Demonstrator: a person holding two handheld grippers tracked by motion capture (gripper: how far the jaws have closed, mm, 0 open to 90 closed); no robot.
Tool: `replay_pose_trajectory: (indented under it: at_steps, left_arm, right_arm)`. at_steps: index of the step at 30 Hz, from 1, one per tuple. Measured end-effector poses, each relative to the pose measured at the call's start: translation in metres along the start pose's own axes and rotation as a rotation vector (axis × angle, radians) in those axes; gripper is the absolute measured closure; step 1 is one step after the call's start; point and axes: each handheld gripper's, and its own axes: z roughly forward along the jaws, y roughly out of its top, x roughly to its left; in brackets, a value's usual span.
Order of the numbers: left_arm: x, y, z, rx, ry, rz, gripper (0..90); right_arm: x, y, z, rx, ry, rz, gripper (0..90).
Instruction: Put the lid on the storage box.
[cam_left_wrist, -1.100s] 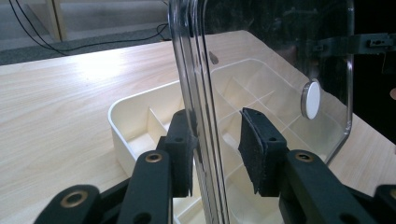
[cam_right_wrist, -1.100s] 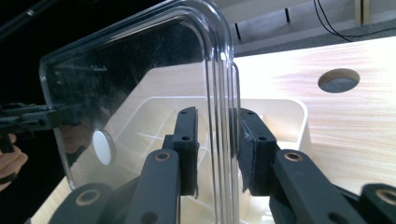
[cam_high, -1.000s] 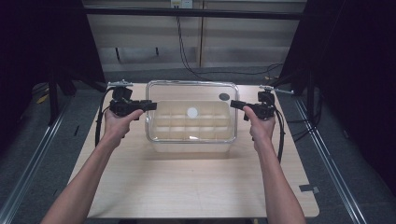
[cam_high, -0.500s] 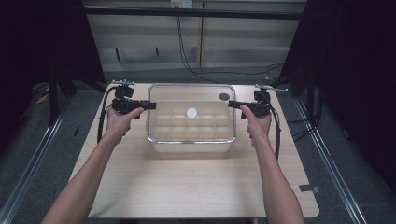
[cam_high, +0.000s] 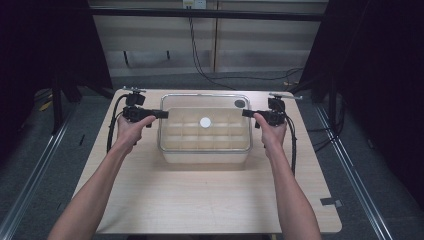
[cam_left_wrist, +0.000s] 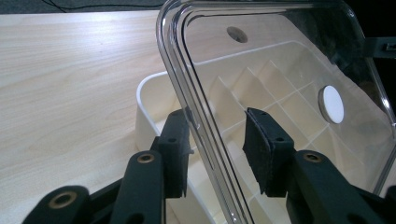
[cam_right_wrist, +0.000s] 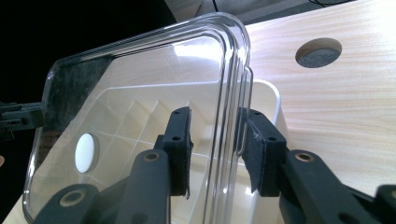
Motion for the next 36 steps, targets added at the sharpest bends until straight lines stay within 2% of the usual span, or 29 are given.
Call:
replay_pose_trajectory:
  at_steps: [2,4,5,8,13,16,19,20,24,26,27,34,35,36]
  left_arm:
    - [0.002,-0.001,0.002,0.007,0.002,-0.003,60.5]
    - [0.003,-0.003,0.004,0.019,0.036,-0.005,61.0]
    - [0.004,-0.004,0.006,0.023,0.035,-0.007,62.0]
    - [0.01,-0.009,0.007,-0.006,0.005,-0.064,63.4]
    - [0.011,-0.011,0.012,0.008,0.009,-0.07,61.4]
    - [0.012,-0.011,0.013,0.023,0.012,-0.055,60.8]
    - [0.013,-0.012,0.016,0.033,0.015,-0.058,59.8]
    - [0.014,-0.013,0.017,0.032,0.007,-0.072,59.8]
    - [0.015,-0.018,0.019,0.029,0.005,-0.079,59.2]
    - [0.014,-0.019,0.02,0.024,0.005,-0.097,58.9]
    - [0.015,-0.02,0.02,0.034,0.0,-0.085,58.9]
    - [0.018,-0.021,0.024,0.047,-0.009,-0.097,57.5]
    - [0.018,-0.022,0.025,0.043,-0.013,-0.109,57.3]
    - [0.019,-0.022,0.025,0.054,-0.017,-0.1,57.3]
  right_arm:
    - [0.0,0.0,0.002,0.005,-0.003,-0.003,63.4]
    - [-0.001,-0.001,0.004,0.014,-0.018,-0.008,62.1]
    - [0.0,-0.001,0.006,0.024,-0.037,-0.016,61.2]
    - [0.0,0.0,0.01,0.038,-0.055,-0.025,59.8]
    - [-0.002,-0.002,0.016,0.053,-0.071,-0.018,57.8]
    - [-0.004,-0.004,0.019,0.061,-0.075,-0.011,57.2]
    - [-0.005,-0.004,0.022,0.075,-0.086,-0.008,56.6]
    - [-0.006,-0.004,0.023,0.078,-0.09,-0.012,56.3]
    - [-0.004,-0.006,0.024,0.084,-0.118,-0.02,55.5]
    - [-0.004,-0.007,0.025,0.084,-0.13,-0.018,55.4]
    - [-0.004,-0.008,0.025,0.089,-0.134,-0.015,55.3]
    - [-0.005,-0.01,0.028,0.098,-0.161,-0.021,54.9]
    - [-0.005,-0.01,0.028,0.094,-0.161,-0.021,55.0]
    - [-0.006,-0.01,0.029,0.089,-0.161,-0.024,55.0]
